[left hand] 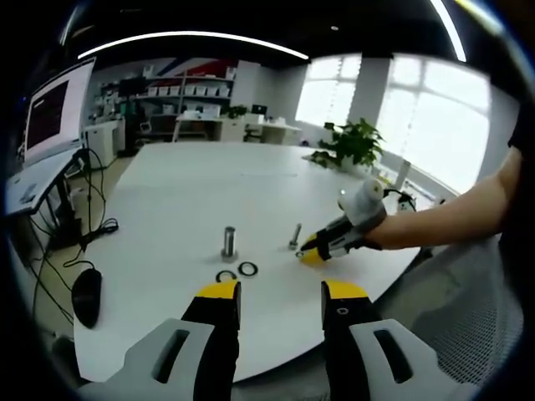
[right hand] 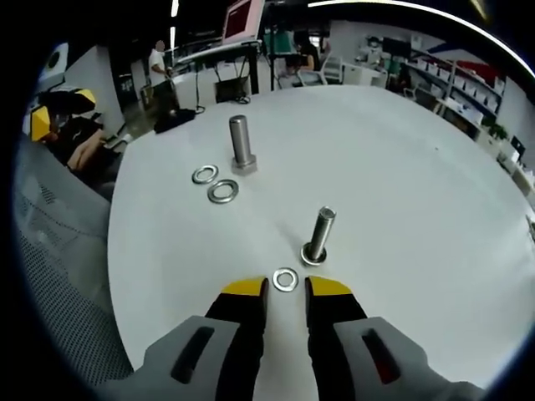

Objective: Place the washer onto the threaded stud by aligning its center hole with the stud, sliding it down to the base, and recovering from edge contact or off-axis alignment until the washer reaches the visible bottom stop.

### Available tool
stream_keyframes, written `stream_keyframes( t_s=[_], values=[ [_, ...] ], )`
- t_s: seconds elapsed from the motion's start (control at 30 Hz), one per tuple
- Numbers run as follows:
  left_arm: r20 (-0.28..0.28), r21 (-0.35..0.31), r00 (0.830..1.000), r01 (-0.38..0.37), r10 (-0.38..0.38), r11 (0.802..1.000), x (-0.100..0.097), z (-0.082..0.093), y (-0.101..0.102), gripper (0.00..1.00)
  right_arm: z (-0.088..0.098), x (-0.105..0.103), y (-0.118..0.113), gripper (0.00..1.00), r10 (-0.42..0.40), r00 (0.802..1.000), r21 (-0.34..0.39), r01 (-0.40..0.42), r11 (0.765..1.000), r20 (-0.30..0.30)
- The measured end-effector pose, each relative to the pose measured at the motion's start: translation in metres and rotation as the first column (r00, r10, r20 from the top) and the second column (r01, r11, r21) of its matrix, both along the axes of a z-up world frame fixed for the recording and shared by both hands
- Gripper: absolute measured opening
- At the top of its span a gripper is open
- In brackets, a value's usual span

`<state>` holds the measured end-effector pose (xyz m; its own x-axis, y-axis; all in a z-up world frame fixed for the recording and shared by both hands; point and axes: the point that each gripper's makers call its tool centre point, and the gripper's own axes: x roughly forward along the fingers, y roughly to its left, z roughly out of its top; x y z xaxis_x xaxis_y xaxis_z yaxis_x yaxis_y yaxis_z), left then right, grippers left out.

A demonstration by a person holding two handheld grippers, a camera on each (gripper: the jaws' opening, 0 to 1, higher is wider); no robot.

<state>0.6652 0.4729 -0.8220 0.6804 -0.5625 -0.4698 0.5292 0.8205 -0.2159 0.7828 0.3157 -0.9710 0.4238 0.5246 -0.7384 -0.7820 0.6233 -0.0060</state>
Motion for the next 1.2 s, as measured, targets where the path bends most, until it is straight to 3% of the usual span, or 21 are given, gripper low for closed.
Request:
stream_keyframes(
  t_s=[0.8,1.2],
  values=[
    [0.003,0.001,1.0,0.0,0.0,1.0,0.0,0.0,0.0,0.36,0.002,-0.004,0.003,0.14,0.044,0.998,-0.026,-0.043,0.999,0.043],
    [0.007,-0.004,1.0,-0.003,0.003,1.0,0.0,0.001,0.0,0.36,0.015,-0.002,0.009,0.14,0.037,0.998,0.014,-0.038,0.999,0.056]
  ],
)
